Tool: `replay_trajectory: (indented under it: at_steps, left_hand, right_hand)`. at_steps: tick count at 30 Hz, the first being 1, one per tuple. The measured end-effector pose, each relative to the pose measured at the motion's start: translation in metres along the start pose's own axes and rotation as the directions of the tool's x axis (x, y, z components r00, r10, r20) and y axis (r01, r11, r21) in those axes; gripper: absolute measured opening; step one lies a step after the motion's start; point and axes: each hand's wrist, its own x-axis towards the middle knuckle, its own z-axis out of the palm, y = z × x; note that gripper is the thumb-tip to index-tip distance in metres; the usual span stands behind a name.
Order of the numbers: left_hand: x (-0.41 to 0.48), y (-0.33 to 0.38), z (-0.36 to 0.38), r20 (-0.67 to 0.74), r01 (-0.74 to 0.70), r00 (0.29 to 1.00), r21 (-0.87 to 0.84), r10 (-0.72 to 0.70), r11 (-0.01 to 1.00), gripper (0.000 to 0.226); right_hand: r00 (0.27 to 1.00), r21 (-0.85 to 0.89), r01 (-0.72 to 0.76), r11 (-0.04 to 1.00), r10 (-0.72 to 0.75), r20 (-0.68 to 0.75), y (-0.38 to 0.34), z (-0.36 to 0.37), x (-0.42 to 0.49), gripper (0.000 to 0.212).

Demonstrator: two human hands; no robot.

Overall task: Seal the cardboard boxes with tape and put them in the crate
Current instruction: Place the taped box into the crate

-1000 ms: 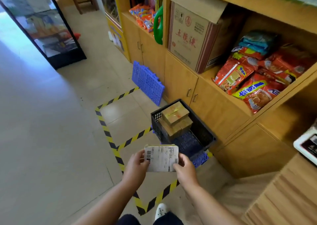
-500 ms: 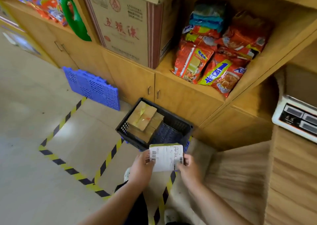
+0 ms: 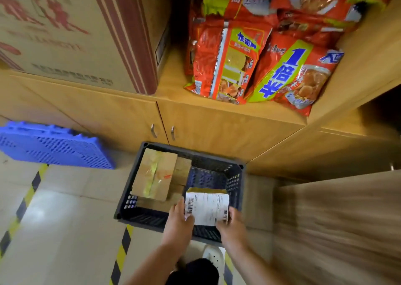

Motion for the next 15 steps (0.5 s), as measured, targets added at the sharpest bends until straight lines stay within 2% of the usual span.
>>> replay_trajectory:
  at_steps: [5, 12, 15]
  left_hand:
    - [0.107, -0.041, 0.046, 0.007, -0.097, 0.995, 0.042, 0.097, 0.994, 0.048]
    - [0.244, -0.100, 0.114, -0.024, -0.101, 0.994, 0.108, 0.104, 0.989, 0.049]
    - [0.285, -0.125, 0.136, -0.008, -0.136, 0.990, 0.197, 0.140, 0.971, 0.045]
  right_hand:
    - [1.000, 0.042, -0.010, 0.999, 0.010, -0.013, 0.035, 0.041, 0.109, 0.036]
    - [1.000, 0.130, 0.001, 0.991, 0.001, -0.015, 0.089, 0.092, 0.249, 0.032]
    - [1.000, 0.134, 0.027, 0.991, -0.026, -0.009, 0.104, 0.109, 0.293, 0.034]
